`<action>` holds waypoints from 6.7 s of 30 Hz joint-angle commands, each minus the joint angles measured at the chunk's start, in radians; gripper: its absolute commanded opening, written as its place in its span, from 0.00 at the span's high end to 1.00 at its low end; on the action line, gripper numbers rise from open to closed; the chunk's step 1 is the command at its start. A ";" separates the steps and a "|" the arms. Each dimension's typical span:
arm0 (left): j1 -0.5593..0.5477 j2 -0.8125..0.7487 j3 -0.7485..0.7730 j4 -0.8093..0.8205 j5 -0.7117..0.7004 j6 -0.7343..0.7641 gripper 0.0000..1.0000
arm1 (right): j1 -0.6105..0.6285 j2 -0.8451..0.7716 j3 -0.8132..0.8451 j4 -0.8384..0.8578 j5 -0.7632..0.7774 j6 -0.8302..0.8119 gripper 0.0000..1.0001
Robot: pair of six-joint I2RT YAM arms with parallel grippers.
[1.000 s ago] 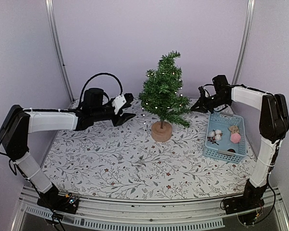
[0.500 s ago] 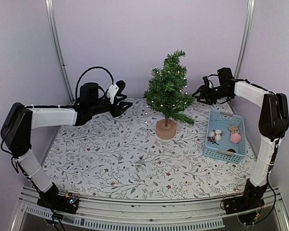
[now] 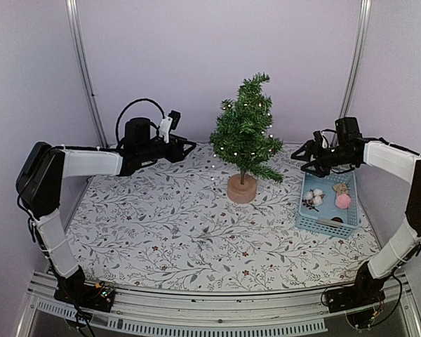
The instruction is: Decorate the small christmas tree
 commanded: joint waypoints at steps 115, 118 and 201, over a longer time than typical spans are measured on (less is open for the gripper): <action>0.151 -0.441 -0.457 -0.015 0.007 -0.059 0.50 | 0.384 0.397 -0.050 0.741 0.057 0.287 0.47; 0.150 -0.439 -0.454 -0.014 0.006 -0.062 0.50 | 0.396 0.381 -0.098 0.778 0.139 0.356 0.49; -0.561 -0.270 -0.683 0.428 -0.518 0.042 0.57 | 0.354 0.389 0.008 0.555 -0.102 -0.100 0.48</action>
